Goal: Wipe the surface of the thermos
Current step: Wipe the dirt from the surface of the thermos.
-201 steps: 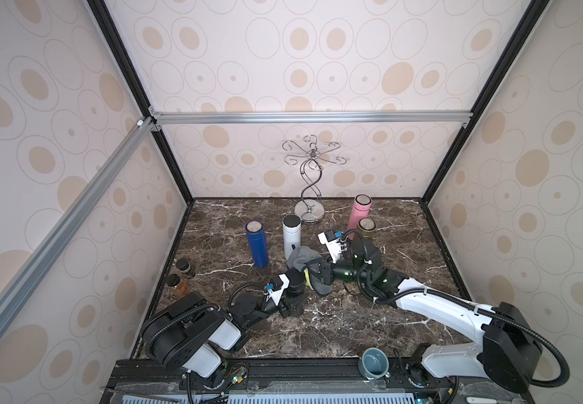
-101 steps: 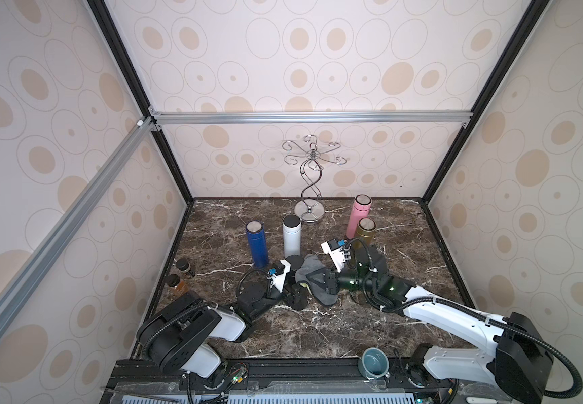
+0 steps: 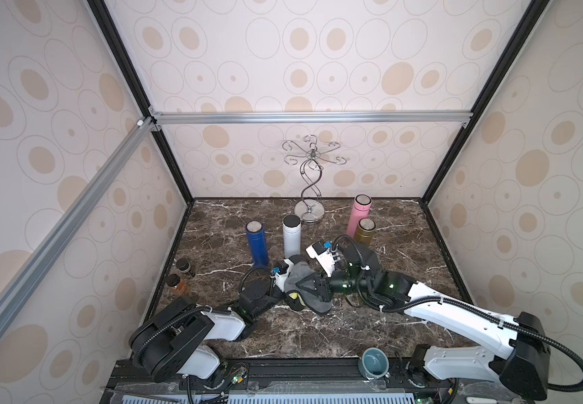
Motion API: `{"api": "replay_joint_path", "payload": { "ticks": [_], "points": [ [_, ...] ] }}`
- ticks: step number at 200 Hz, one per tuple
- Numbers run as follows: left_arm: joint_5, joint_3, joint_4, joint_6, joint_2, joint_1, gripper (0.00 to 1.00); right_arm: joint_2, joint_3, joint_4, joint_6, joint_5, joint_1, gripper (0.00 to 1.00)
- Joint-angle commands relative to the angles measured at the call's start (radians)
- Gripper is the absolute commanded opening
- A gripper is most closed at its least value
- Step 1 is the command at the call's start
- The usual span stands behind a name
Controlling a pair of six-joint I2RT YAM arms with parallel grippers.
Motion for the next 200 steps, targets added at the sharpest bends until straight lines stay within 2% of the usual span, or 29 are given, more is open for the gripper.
{"api": "replay_joint_path", "payload": {
  "ticks": [1, 24, 53, 113, 161, 200],
  "points": [
    [-0.015, 0.017, -0.065, 0.033, -0.005, -0.015, 0.0, 0.045, 0.03, -0.087, -0.037, 0.08, 0.007, 0.0],
    [-0.031, 0.008, -0.054, 0.025, -0.02, -0.016, 0.0, 0.014, 0.005, -0.1, -0.025, 0.185, 0.007, 0.0],
    [-0.029, 0.005, -0.065, 0.005, -0.072, -0.015, 0.0, -0.107, -0.083, -0.037, 0.032, 0.345, 0.002, 0.0],
    [-0.075, -0.027, -0.095, -0.05, -0.245, -0.016, 0.0, -0.288, -0.2, -0.028, 0.133, 0.548, -0.034, 0.0],
    [-0.099, 0.016, -0.202, -0.154, -0.428, -0.017, 0.0, -0.33, -0.275, 0.008, 0.215, 0.525, -0.068, 0.0],
    [-0.144, 0.041, -0.193, -0.293, -0.56, -0.018, 0.0, -0.336, -0.313, 0.059, 0.26, 0.467, -0.094, 0.0]
  ]
}}
